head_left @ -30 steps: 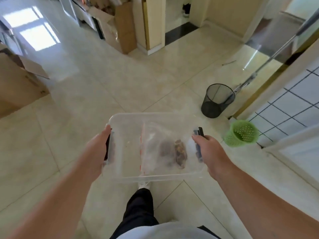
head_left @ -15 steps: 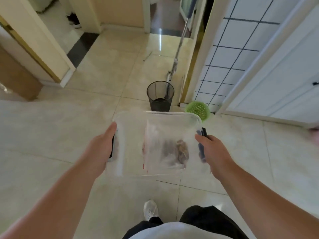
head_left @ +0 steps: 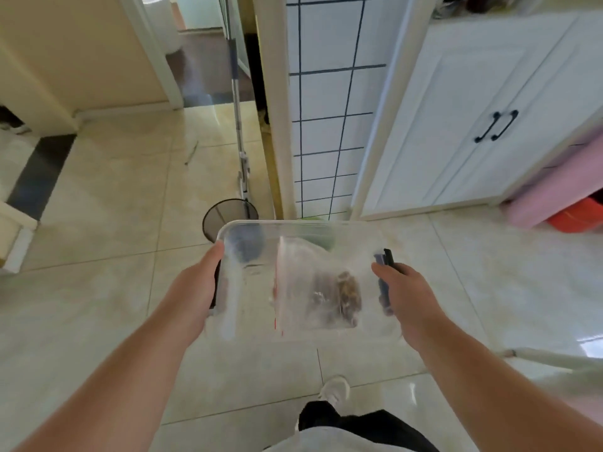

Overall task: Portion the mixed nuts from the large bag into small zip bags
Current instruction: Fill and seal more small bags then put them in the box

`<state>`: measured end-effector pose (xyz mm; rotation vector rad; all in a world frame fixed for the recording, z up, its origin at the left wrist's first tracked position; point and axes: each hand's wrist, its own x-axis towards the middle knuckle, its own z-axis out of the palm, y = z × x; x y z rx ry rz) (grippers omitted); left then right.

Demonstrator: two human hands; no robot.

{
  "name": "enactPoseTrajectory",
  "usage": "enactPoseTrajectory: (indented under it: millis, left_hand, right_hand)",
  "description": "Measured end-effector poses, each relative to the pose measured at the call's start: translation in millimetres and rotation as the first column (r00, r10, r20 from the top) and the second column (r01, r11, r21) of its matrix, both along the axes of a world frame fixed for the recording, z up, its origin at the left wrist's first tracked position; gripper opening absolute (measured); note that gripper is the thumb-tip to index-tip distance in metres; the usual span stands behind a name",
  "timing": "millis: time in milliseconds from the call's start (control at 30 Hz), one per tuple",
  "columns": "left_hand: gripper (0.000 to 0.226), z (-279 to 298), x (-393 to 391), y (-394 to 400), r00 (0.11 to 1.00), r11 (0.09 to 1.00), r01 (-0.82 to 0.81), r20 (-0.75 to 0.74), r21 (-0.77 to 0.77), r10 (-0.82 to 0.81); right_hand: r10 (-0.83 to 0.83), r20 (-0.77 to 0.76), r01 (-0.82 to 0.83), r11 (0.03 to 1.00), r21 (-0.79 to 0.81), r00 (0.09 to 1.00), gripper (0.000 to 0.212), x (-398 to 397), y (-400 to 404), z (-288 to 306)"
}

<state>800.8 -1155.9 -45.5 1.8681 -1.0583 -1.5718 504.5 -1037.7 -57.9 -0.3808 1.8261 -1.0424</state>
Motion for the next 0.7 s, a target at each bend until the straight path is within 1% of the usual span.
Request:
enactPoseTrajectory:
  millis: [67,167,233,300,400,467,567,633,700]
  left_hand:
    - [0.056,2.0,-25.1,-21.3,0.998,0.998,0.054,0.042,-0.019,-0.053]
    - [0.072,6.3,-60.4,-50.2,0.991,0.992,0.107,0.09,-0.062,-0.102]
    - [0.07,8.7,-84.6,-66.5,0.984,0.987,0.143,0.121,-0.076,-0.133]
    - [0.064,12.8,-112.3,-80.3,0.977,0.979,0.191,0.109,-0.072,-0.183]
    - [0.075,17.2,-158.9,-105.9,0.961,0.963,0.261,0.108,-0.059,-0.254]
    - [0.073,17.6,-193.9,-125.3,0.945,0.947,0.316,0.104,-0.049,-0.31]
    - [0.057,11.9,-250.2,-154.5,0.908,0.907,0.416,0.079,-0.059,-0.411]
    - [0.061,6.6,-287.8,-175.5,0.859,0.857,0.512,0.05,-0.061,-0.51]
    - [0.066,5.2,-327.1,-196.4,0.817,0.816,0.576,0.043,-0.053,-0.574]
  right_hand:
    - [-0.029,0.0,0.029,1.0,0.0,1.0,0.022,-22.1,-12.1,0.8]
    - [-0.057,0.005,0.057,0.998,-0.015,0.998,0.021,-54.1,-27.8,4.0]
    - [-0.087,-0.005,0.087,0.996,-0.025,0.996,0.02,-74.7,-35.1,7.1]
    - [-0.13,-0.005,0.129,0.991,-0.026,0.992,0.019,-94.9,-39.3,10.0]
    - [-0.221,0.01,0.221,0.975,-0.019,0.975,0.022,-125.3,-42.5,10.8]
    - [-0.279,0.002,0.279,0.96,-0.008,0.96,0.023,-146.3,-45.4,10.6]
    - [-0.379,-0.027,0.379,0.925,0.003,0.925,0.026,-180.6,-51.0,10.0]
    - [-0.444,-0.066,0.445,0.895,0.008,0.894,0.029,-203.9,-55.3,9.2]
    - [-0.505,-0.104,0.509,0.861,0.016,0.857,0.031,-225.0,-60.8,11.6]
